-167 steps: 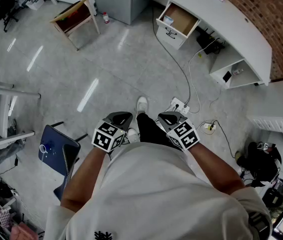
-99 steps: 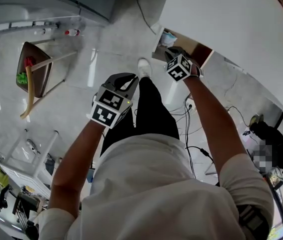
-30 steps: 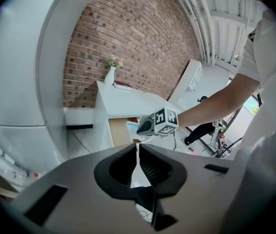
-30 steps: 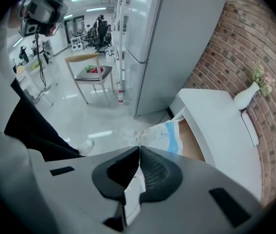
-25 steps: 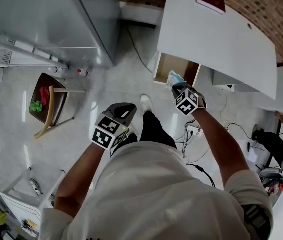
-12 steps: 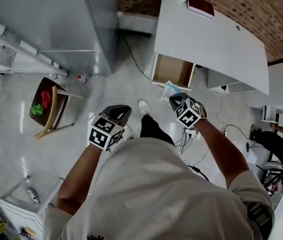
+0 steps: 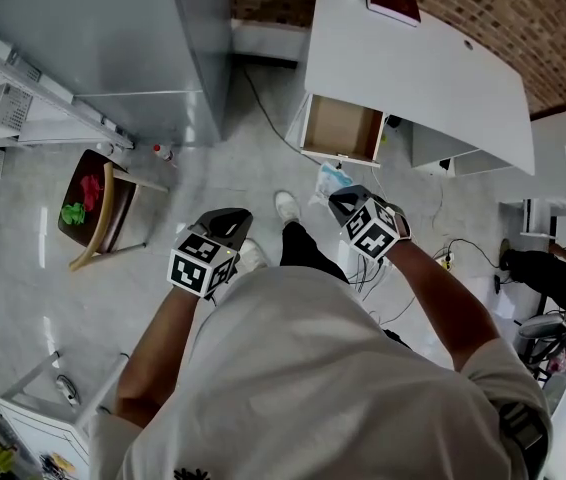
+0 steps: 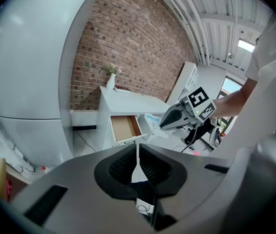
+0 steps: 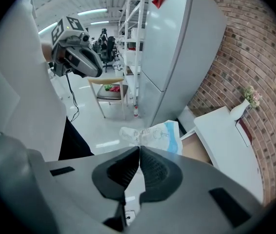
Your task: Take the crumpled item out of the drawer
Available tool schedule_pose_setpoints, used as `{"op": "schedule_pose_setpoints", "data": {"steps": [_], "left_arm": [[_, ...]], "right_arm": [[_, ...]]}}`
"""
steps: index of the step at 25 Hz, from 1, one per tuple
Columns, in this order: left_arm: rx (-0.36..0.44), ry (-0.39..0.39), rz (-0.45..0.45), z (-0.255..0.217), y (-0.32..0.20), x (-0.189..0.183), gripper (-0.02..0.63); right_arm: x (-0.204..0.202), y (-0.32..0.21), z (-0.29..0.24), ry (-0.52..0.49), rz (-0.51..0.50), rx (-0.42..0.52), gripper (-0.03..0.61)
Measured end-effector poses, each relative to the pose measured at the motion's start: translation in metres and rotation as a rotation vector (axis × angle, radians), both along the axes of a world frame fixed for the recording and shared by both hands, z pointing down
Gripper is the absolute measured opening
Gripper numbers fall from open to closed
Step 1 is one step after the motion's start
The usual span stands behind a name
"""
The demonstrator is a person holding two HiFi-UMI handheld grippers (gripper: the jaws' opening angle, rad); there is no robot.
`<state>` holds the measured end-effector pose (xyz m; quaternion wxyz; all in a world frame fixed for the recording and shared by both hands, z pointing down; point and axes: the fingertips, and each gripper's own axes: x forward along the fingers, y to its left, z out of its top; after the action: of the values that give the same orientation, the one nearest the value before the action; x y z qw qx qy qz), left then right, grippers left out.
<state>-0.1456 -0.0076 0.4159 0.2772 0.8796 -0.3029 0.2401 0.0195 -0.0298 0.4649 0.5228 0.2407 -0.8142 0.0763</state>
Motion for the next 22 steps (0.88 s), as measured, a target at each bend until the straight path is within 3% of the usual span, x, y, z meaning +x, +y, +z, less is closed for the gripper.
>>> {"op": "schedule_pose_setpoints", "data": {"steps": [22], "left_arm": [[-0.006,-0.002,-0.007,0.009,0.028,0.000,0.031]], "right_arm": [[-0.010,0.037,-0.019,-0.026,-0.029,0.007,0.032]]}}
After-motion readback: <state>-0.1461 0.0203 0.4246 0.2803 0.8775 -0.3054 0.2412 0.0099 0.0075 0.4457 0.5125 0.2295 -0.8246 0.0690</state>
